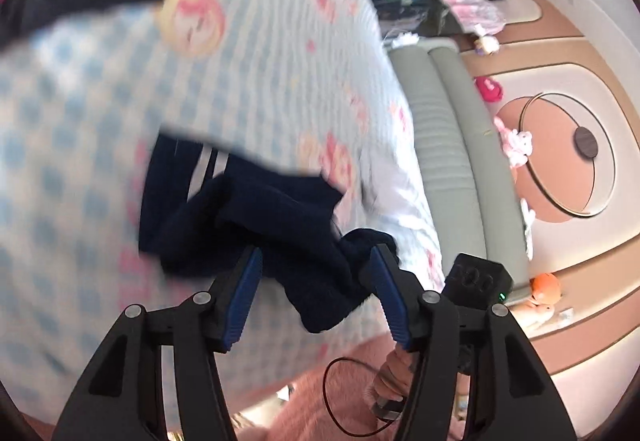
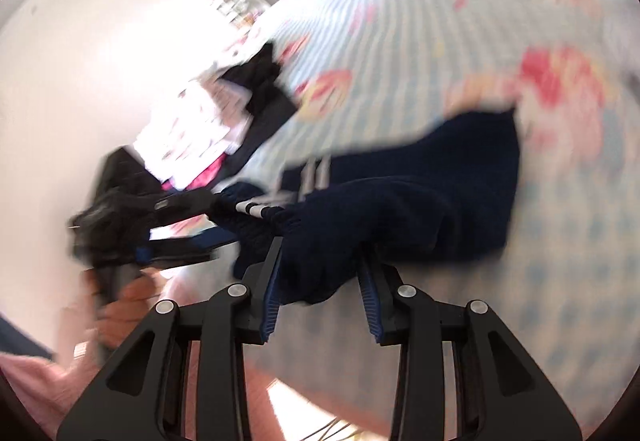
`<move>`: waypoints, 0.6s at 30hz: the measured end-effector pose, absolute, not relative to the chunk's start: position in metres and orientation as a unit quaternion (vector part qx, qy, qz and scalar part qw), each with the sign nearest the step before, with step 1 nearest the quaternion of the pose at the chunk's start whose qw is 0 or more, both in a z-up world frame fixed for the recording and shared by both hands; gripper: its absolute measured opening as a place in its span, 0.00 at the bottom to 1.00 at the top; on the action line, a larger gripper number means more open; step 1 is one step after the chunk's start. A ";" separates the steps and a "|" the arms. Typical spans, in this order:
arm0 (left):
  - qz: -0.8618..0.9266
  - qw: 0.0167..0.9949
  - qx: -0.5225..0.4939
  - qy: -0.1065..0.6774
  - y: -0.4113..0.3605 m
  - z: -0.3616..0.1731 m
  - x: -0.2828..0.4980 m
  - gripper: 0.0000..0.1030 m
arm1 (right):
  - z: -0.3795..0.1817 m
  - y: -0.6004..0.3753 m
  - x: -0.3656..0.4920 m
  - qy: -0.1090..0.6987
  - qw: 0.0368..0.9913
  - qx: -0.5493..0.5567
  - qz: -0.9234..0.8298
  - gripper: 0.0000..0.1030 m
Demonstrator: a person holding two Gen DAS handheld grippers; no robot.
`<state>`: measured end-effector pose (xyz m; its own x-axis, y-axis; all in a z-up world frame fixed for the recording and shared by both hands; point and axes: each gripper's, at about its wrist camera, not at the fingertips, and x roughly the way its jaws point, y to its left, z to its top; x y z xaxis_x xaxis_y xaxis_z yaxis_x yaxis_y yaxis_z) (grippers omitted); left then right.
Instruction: Fold clothes
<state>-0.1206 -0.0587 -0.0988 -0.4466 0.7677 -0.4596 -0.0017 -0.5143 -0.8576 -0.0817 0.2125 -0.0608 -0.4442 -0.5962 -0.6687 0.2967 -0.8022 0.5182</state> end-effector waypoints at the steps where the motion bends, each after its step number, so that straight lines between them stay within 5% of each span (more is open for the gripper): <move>1: 0.755 0.245 -0.448 -0.410 -0.060 -0.096 -0.120 0.59 | -0.061 0.215 -0.090 -0.179 0.262 0.453 -0.833 0.36; 4: 0.797 0.199 -0.423 -0.383 -0.064 -0.088 -0.119 0.60 | -0.063 0.223 -0.111 -0.219 0.240 0.447 -0.834 0.48; 10: 0.845 0.169 -0.446 -0.240 -0.044 -0.107 -0.109 0.60 | -0.066 0.234 -0.131 -0.240 0.226 0.439 -0.836 0.51; 18: 0.878 0.152 -0.426 -0.159 -0.028 -0.113 -0.122 0.61 | -0.094 0.243 -0.132 -0.152 0.150 0.469 -0.857 0.59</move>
